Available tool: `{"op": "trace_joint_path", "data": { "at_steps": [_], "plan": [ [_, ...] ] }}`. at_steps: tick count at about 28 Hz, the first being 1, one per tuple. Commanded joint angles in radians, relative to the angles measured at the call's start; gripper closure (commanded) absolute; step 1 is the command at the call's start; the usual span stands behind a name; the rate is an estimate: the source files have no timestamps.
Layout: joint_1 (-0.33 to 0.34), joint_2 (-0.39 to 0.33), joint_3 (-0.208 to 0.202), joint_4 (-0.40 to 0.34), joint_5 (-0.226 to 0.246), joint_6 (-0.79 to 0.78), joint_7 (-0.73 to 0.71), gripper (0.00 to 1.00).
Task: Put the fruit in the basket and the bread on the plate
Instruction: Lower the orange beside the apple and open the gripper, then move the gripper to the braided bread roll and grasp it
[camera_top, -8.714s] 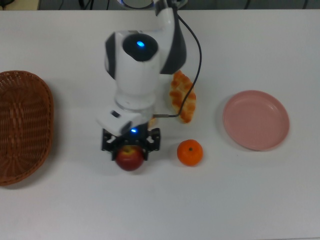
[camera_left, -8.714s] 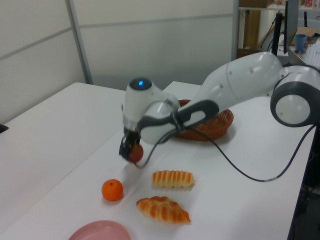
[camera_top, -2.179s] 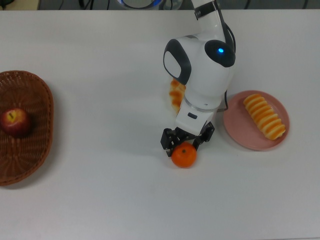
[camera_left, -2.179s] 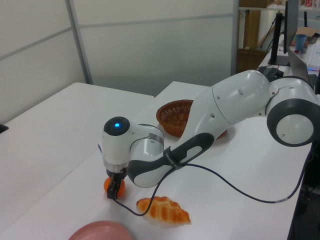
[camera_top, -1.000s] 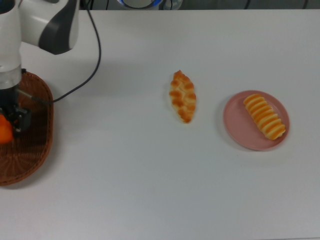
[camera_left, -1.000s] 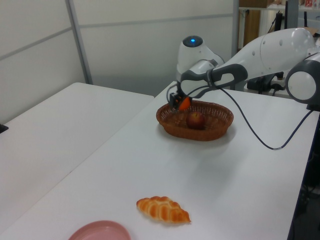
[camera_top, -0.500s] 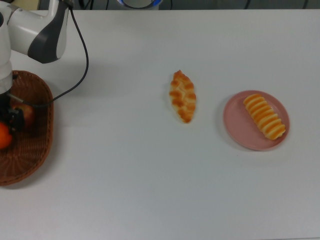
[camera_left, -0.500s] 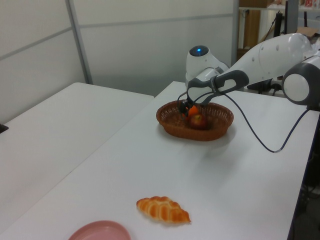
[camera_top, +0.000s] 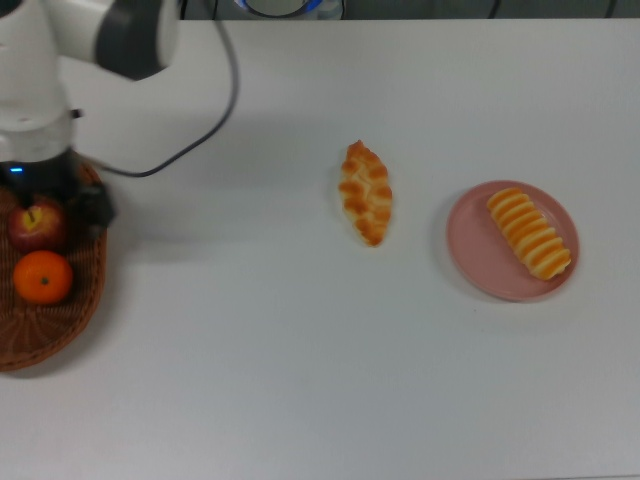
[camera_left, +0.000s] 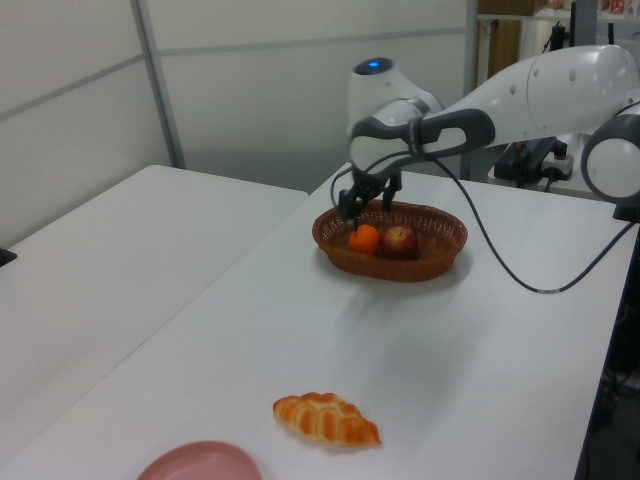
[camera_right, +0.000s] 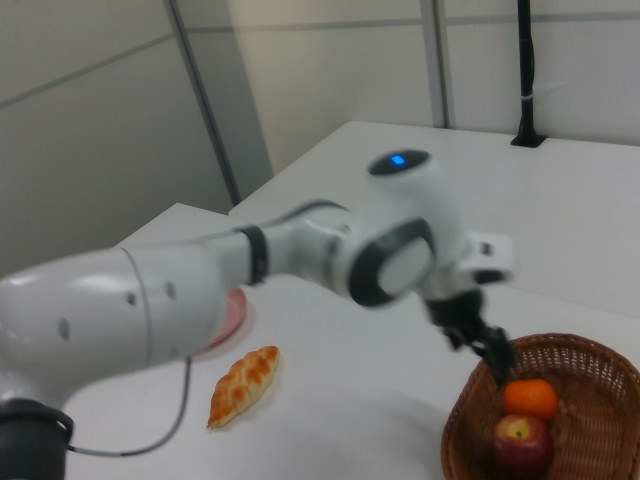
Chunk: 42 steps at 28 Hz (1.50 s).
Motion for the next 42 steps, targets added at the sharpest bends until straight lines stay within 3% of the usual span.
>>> {"op": "trace_joint_path", "data": {
  "at_steps": [1, 5, 11, 15, 21, 31, 39, 40, 42],
  "plan": [
    [0.07, -0.07, 0.051, -0.027, 0.025, -0.218, -0.101, 0.0],
    [0.123, -0.078, 0.114, -0.029, 0.01, -0.427, -0.149, 0.0],
    [0.275, -0.062, 0.117, -0.05, -0.009, -0.559, -0.147, 0.0],
    [0.365, -0.042, 0.117, -0.07, -0.036, -0.586, -0.142, 0.0],
    [0.448, 0.022, 0.117, -0.07, -0.069, -0.585, -0.123, 0.0],
    [0.542, 0.106, 0.117, -0.068, -0.109, -0.574, -0.103, 0.0],
    [0.602, 0.13, 0.117, -0.068, -0.142, -0.574, -0.104, 0.01],
    [0.602, 0.13, 0.117, -0.068, -0.147, -0.574, -0.104, 0.09],
    [0.602, 0.13, 0.117, -0.067, -0.147, -0.575, -0.103, 0.55]
  ]
}}
